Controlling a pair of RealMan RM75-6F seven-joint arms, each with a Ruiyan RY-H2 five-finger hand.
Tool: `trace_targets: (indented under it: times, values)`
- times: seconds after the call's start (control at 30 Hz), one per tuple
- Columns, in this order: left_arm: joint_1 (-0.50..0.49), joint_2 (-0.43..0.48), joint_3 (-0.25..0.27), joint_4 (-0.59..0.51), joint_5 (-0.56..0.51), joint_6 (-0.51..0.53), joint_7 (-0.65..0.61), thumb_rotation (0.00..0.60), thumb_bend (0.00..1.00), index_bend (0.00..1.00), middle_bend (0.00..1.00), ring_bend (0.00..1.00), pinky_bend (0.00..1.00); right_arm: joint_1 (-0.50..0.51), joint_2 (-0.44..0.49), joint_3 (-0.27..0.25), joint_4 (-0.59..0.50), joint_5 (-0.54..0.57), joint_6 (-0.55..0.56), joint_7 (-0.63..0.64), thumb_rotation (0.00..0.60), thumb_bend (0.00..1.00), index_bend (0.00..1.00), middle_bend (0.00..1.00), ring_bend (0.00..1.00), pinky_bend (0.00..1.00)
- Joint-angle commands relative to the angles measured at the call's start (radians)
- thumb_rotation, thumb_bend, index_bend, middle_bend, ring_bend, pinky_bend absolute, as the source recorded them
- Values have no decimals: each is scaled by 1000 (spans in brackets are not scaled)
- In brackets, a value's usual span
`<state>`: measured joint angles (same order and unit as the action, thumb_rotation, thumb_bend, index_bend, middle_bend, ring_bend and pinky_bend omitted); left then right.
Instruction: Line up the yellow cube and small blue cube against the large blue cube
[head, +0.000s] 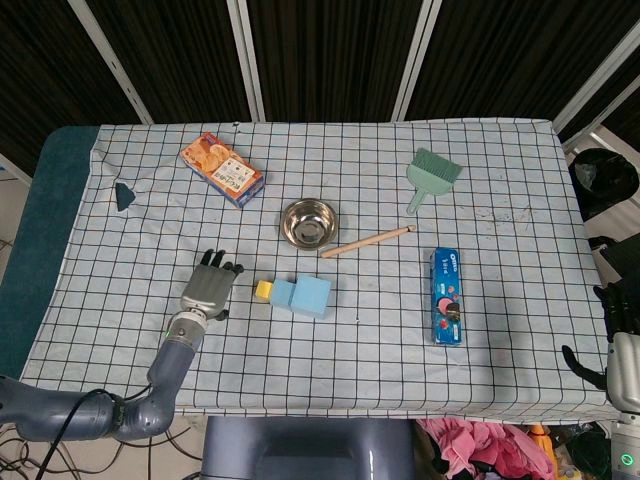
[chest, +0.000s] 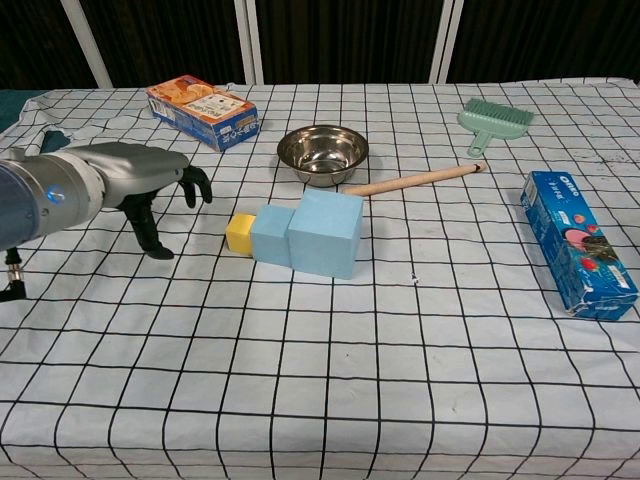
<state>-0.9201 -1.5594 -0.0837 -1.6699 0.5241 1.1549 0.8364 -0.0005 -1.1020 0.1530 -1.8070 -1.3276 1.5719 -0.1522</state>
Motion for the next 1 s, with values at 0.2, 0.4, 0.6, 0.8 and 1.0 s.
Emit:
trace_targets:
  times: [0.2,0.4,0.6,0.8,1.0]
  values:
    - [190,223,112,-156,284,172,-215,600,191,144,150,0,0,3,-8,0,1,7,0,-25,600,191,100,49,192,119]
    - [391,350,240,-122,526,330,-476,600,140,113,90,0,0,8,-20,-5,2,5,-6,-56,600,190,100,49,192,119]
    - [537,390,318,4,703,430,-723,600,134,61,65,0,0,18,-36,-10,8,4,-17,-81,600,191,100,49,192,119]
    - [615,396,327,87,789,482,-863,600,131,16,52,0,0,28,-51,-16,9,-10,-25,-100,600,191,100,49,192,119]
    - [644,412,307,98,823,490,-895,600,131,15,52,0,0,34,-63,-24,7,-27,-29,-109,600,190,99,48,192,119]
